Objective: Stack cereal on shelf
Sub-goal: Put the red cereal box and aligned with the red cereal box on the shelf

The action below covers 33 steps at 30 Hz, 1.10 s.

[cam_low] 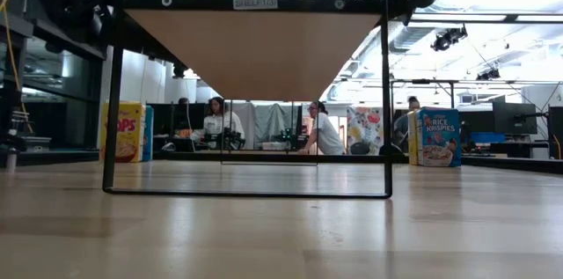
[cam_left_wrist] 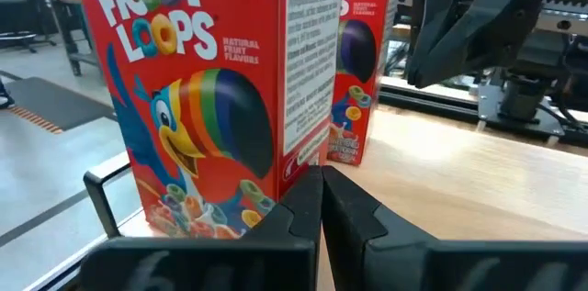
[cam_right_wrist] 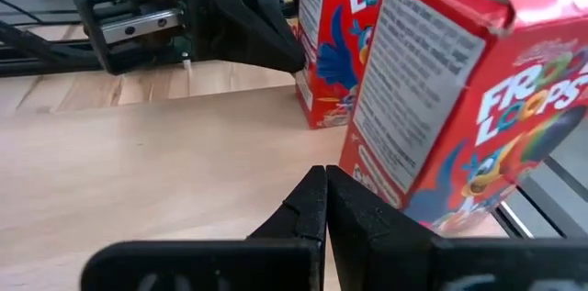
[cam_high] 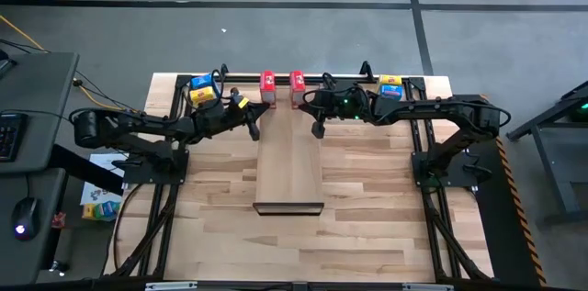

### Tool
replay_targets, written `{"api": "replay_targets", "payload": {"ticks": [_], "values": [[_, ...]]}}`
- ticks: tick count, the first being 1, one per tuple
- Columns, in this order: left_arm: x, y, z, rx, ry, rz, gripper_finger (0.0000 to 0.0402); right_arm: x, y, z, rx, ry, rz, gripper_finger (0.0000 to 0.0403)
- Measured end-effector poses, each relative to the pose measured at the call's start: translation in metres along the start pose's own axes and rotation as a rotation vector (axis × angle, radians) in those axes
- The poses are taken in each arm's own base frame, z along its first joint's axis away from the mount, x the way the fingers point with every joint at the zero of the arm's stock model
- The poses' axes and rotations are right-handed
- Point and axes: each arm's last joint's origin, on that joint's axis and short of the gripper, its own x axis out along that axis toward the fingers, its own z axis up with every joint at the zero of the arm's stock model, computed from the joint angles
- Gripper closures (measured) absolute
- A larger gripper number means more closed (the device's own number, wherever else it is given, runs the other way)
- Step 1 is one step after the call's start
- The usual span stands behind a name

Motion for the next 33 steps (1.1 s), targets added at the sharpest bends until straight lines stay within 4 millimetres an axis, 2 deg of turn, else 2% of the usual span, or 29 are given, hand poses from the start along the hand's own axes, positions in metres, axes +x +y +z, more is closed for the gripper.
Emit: {"api": "replay_targets", "payload": {"ticks": [11,17,26,33], "values": [[0.0001,-0.0002,-0.0002,-0.002,0.002,-0.029,0.0402,0.0000,0.0002,0.0010,0.007,-0.010,0.008,0.0403],[0.0000,-0.0003,0.0002,-0.002,0.000,-0.032,0.0402,-0.0002,-0.0026,0.0021,0.008,-0.017,-0.084,0.0402],[0.0000,-0.0003,0.0006,-0.003,-0.005,-0.031,0.0402,-0.0005,-0.0035,0.0060,0.019,-0.056,-0.111,0.0402],[-0.0034,-0.0010,0.0067,-0.016,-0.033,-0.068,0.0401,-0.0017,-0.0019,0.0063,0.020,-0.053,-0.059,0.0402]]}}
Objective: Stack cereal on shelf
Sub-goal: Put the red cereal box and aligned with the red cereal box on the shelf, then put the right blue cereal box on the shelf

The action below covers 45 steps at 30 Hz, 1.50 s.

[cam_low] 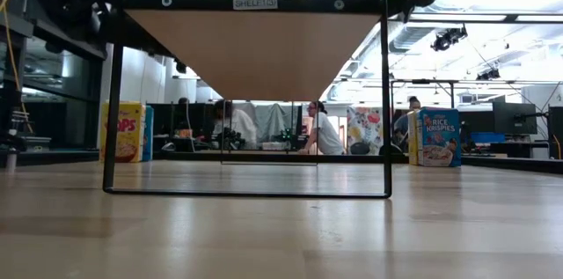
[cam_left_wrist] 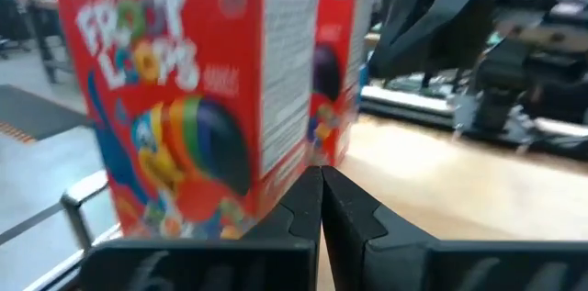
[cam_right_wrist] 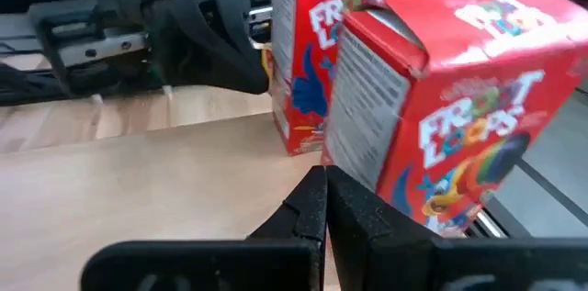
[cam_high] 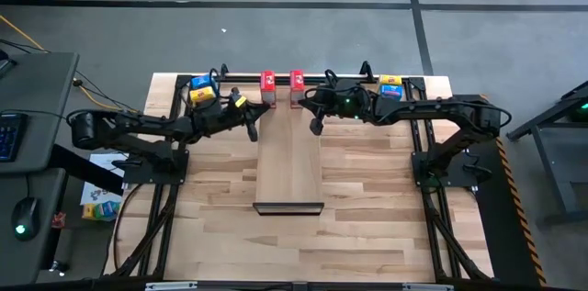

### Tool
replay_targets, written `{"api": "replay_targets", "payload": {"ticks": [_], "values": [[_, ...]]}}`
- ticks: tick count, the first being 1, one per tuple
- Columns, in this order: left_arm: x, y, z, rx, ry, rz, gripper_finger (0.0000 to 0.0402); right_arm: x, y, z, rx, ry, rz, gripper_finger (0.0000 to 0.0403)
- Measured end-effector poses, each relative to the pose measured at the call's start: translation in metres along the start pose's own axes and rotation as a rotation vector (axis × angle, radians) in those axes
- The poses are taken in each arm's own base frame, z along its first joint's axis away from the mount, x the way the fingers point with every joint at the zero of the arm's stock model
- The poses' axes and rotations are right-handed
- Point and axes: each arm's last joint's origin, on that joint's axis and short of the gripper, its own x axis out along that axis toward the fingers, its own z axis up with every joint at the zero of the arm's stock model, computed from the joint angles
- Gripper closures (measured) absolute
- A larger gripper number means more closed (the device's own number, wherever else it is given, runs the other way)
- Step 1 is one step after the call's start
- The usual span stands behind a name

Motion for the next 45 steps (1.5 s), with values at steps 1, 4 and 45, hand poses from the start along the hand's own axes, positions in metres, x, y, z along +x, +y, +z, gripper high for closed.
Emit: {"api": "replay_targets", "payload": {"ticks": [1,4,45], "values": [[-0.002,0.000,0.002,-0.008,-0.007,-0.016,0.0402,-0.001,0.000,0.001,-0.001,-0.002,0.004,0.0402],[-0.009,-0.003,0.012,-0.017,-0.033,-0.078,0.0402,-0.004,0.000,0.000,-0.016,0.023,0.011,0.0402],[-0.063,-0.014,0.045,0.047,-0.078,-0.174,0.0402,-0.144,-0.124,-0.053,0.151,0.938,-0.641,0.0135]]}}
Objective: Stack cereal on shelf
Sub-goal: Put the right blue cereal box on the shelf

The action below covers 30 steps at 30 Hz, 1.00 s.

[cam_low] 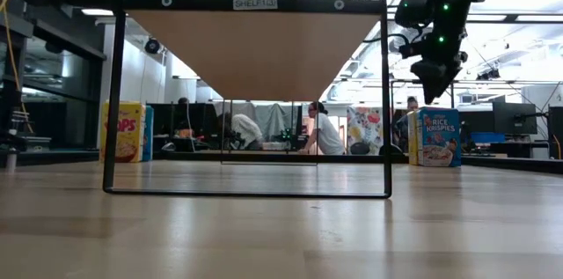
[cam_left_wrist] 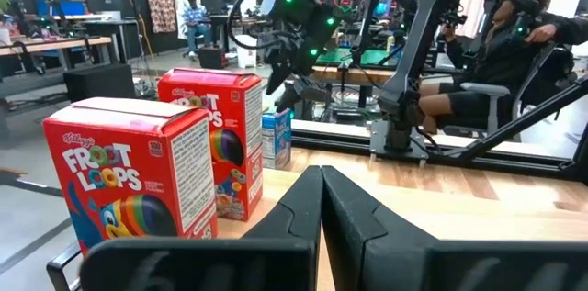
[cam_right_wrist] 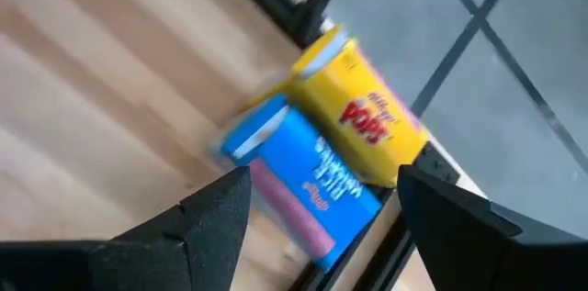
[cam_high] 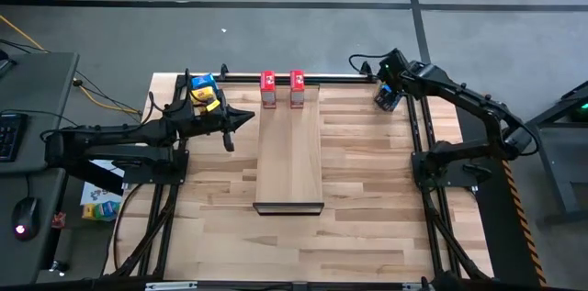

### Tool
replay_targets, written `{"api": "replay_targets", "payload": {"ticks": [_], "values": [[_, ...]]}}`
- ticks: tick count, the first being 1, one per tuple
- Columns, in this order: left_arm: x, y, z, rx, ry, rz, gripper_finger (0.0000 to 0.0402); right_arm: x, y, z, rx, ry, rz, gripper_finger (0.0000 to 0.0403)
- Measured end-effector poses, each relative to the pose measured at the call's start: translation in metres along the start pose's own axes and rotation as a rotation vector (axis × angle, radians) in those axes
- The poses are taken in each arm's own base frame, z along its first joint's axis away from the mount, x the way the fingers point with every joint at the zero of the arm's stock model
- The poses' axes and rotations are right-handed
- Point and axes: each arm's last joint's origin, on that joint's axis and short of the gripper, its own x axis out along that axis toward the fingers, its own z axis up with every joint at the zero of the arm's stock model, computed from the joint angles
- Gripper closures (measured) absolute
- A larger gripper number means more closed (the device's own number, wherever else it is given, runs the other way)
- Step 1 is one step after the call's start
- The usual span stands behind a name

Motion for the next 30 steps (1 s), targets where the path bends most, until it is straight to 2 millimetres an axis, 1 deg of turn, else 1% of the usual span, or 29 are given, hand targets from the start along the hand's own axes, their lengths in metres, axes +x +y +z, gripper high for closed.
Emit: {"api": "replay_targets", "payload": {"ticks": [5,11,15,19,22,25,30], "values": [[0.000,0.000,0.000,0.000,0.000,0.000,0.0401,0.000,0.002,-0.003,-0.066,0.023,0.080,0.0135],[0.000,0.000,0.000,0.000,0.000,0.000,0.0401,0.002,0.002,-0.004,-0.129,0.036,0.062,0.0135],[0.000,0.000,0.000,0.000,0.000,0.000,0.0401,0.012,0.005,-0.002,-0.158,0.082,0.067,0.0135],[0.000,0.000,0.000,0.000,0.000,0.000,0.0401,0.028,0.007,0.001,-0.200,0.163,-0.035,0.0135],[0.000,0.000,0.000,0.000,0.000,0.000,0.0401,0.037,0.009,0.002,-0.214,0.200,-0.052,0.0135],[0.000,0.000,0.000,0.000,0.000,0.000,0.0401,0.040,0.010,0.003,-0.218,0.207,-0.051,0.0135],[0.000,0.000,0.000,0.000,0.000,0.000,0.0402,0.038,0.013,0.005,-0.213,0.184,0.006,0.0135]]}}
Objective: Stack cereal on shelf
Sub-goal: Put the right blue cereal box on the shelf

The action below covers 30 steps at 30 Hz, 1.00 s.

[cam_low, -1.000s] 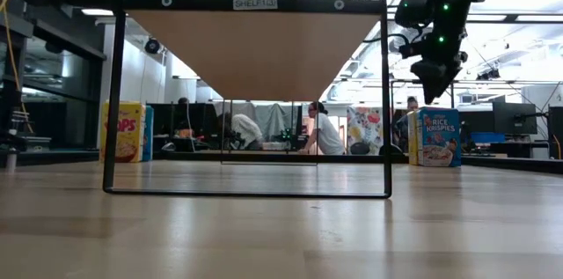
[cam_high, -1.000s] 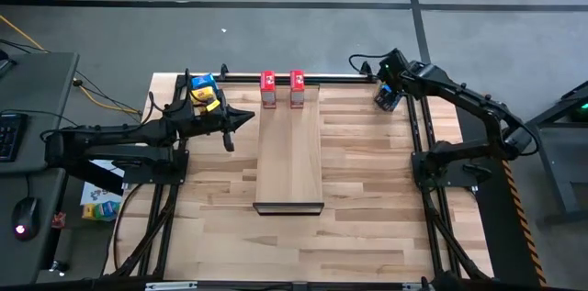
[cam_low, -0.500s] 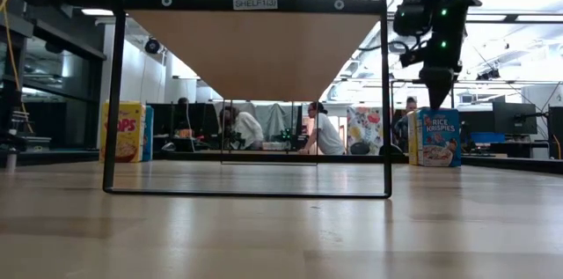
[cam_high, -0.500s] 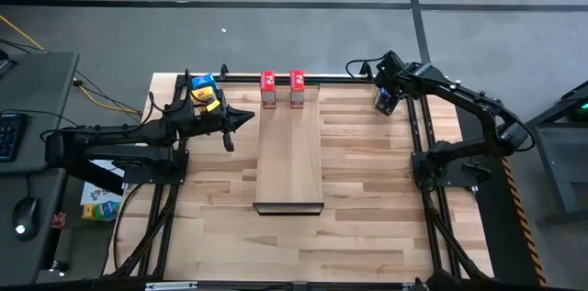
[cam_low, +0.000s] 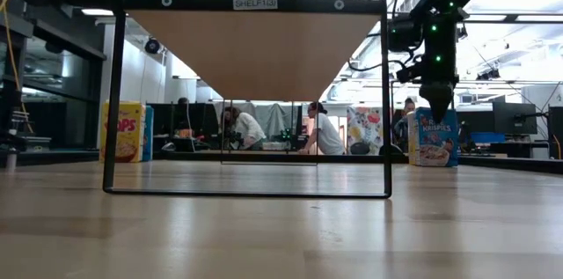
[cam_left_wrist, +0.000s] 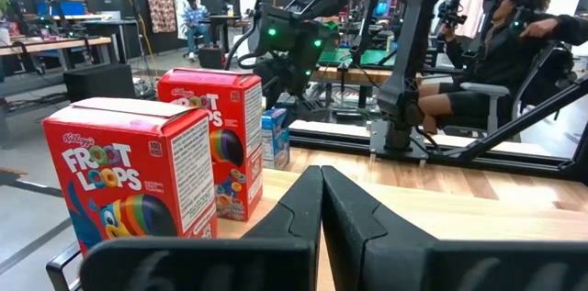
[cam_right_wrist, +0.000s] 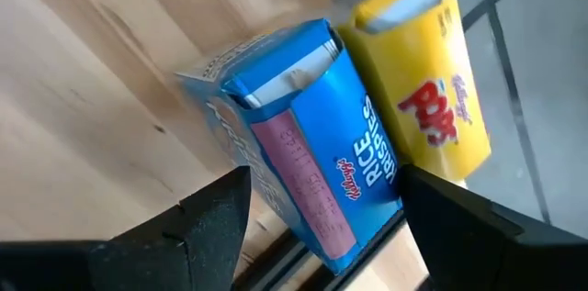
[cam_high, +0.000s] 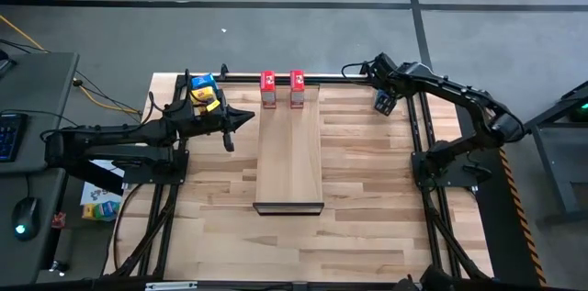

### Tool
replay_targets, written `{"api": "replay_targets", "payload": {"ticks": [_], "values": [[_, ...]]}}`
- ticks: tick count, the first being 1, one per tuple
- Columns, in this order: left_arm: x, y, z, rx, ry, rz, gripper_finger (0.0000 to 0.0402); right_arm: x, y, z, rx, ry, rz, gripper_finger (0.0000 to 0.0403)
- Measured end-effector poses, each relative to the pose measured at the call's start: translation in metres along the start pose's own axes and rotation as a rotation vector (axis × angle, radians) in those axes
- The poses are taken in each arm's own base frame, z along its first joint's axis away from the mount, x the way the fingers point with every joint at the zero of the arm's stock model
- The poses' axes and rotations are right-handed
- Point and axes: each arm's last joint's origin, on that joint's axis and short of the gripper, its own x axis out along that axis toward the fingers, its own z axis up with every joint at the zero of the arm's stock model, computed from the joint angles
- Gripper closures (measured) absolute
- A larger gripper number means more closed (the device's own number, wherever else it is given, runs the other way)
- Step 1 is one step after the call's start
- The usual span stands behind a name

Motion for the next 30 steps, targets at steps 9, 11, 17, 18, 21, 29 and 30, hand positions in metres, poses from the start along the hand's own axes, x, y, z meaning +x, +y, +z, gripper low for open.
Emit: {"api": "replay_targets", "payload": {"ticks": [9,11,17,18,21,29,30], "values": [[0.000,0.000,0.000,0.008,0.000,0.000,0.0402,-0.004,0.008,0.002,0.218,-0.016,0.105,0.0135],[0.000,0.000,0.000,0.008,0.000,0.000,0.0402,-0.006,0.009,0.003,0.253,-0.013,0.143,0.0135],[0.000,0.000,0.000,0.008,0.000,0.000,0.0402,-0.021,0.012,0.014,0.352,-0.067,0.290,0.0135],[0.000,0.000,0.000,0.008,0.000,0.000,0.0401,-0.024,0.012,0.016,0.364,-0.078,0.329,0.0135],[0.000,0.000,0.000,0.008,0.000,0.000,0.0402,-0.033,0.015,0.022,0.369,-0.108,0.413,0.0135],[0.000,0.000,0.000,0.008,0.000,0.000,0.0402,-0.055,0.015,0.033,0.227,-0.198,0.365,0.0135],[0.000,0.000,0.000,0.008,0.000,0.000,0.0402,-0.057,0.015,0.034,0.193,-0.208,0.352,0.0135]]}}
